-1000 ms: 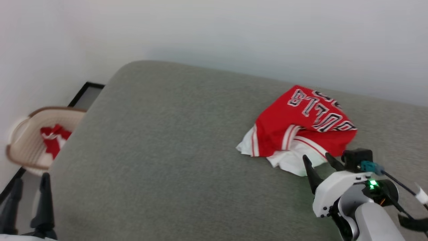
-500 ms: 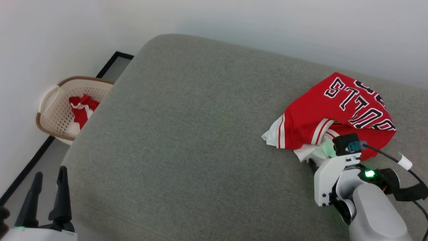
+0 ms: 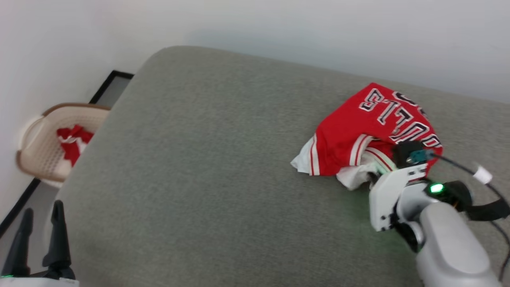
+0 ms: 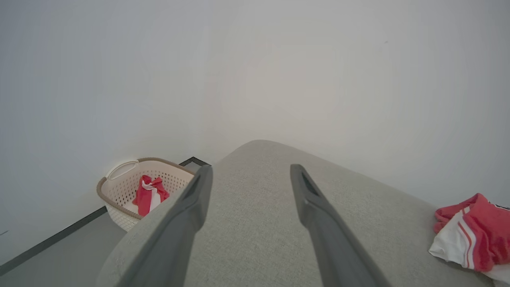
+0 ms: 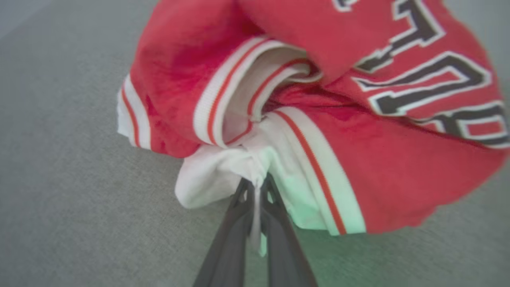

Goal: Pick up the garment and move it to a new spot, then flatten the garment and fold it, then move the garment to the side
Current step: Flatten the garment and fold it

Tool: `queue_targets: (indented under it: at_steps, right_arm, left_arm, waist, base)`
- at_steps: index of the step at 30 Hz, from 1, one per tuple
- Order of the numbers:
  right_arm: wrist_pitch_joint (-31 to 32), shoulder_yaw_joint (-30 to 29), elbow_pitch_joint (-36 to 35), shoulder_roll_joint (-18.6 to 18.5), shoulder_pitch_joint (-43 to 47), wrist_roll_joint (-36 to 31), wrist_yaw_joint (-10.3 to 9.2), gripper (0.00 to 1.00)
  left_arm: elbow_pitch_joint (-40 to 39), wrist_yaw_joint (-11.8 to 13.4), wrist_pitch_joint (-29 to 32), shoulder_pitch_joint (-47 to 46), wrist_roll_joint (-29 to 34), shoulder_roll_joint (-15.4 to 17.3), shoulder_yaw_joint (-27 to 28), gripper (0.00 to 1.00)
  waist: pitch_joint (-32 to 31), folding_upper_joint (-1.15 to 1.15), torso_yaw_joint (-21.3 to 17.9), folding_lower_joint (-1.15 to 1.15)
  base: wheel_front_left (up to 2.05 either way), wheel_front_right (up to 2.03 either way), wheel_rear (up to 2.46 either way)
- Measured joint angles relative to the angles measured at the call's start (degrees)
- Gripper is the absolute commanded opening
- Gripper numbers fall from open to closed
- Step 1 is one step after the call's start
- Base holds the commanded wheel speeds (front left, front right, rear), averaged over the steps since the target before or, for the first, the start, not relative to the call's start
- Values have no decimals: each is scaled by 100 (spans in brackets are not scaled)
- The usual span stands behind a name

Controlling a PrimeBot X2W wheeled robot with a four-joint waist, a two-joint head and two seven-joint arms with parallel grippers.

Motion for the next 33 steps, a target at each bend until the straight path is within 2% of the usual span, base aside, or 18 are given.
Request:
queue_targets:
  at_steps: [4, 9, 15, 20, 27, 28, 29, 30, 31, 32, 33]
  right_arm:
    - [375, -90, -638, -297, 237, 89, 0, 0]
    - [848, -468, -1426, -655, 519, 130, 0, 0]
    - [1298, -1044, -1868, -1020, 737, 246, 0, 0]
    - [1325, -1410, -1556, -1224, 808, 311, -1, 0]
    - [1035, -1448, -646, -1174, 741, 338, 0, 0]
    - [1010, -1436, -512, -1167, 683, 338, 0, 19]
    - [962, -1423, -413, -1160, 625, 338, -1, 19]
    - [911, -1412, -309, -1149, 554, 334, -1, 33]
    - [856, -1408, -229, -1140, 487, 330, 0, 68]
    - [827, -1391, -163, -1132, 418, 314, -1, 92]
    - [820, -1367, -107, -1127, 361, 298, 0, 100]
  left_arm:
    - [-52, -3, 0, 52, 26, 10, 78, 100]
    - [-125, -16, 0, 128, 29, 19, 180, 100]
    - [-166, 5, 0, 146, 31, 38, 219, 100]
    - [-138, 4, 0, 105, 52, 44, 148, 100]
    - [-11, -40, 0, -40, 69, 78, 30, 100]
    - [7, -46, 1, -58, 74, 88, 11, 100]
    - [19, -51, 7, -79, 74, 102, -8, 100]
    - [24, -58, 34, -104, 74, 123, -35, 100]
    - [26, -82, 54, -133, 74, 144, -68, 100]
    - [22, -99, 66, -154, 74, 165, -96, 100]
    - [19, -110, 114, -176, 74, 194, -124, 100]
  waist:
    - [-53, 0, -239, 0]
    - [-106, 0, -555, 0]
    - [-140, 0, -919, 0]
    - [-128, 0, -1132, 0]
    - [-72, 0, -1218, 0]
    - [-65, 0, -1229, 0]
    - [-58, 0, -1241, 0]
    - [-51, 0, -1256, 0]
    - [-46, 0, -1273, 0]
    - [-44, 0, -1290, 0]
    - [-44, 0, -1309, 0]
  base:
    - [0, 0, 0]
    - [0, 0, 0]
    - [0, 0, 0]
    - [0, 0, 0]
    - [0, 0, 0]
    - [0, 0, 0]
    - [0, 0, 0]
    - [0, 0, 0]
    - [0, 0, 0]
    - [0, 0, 0]
    - [0, 0, 0]
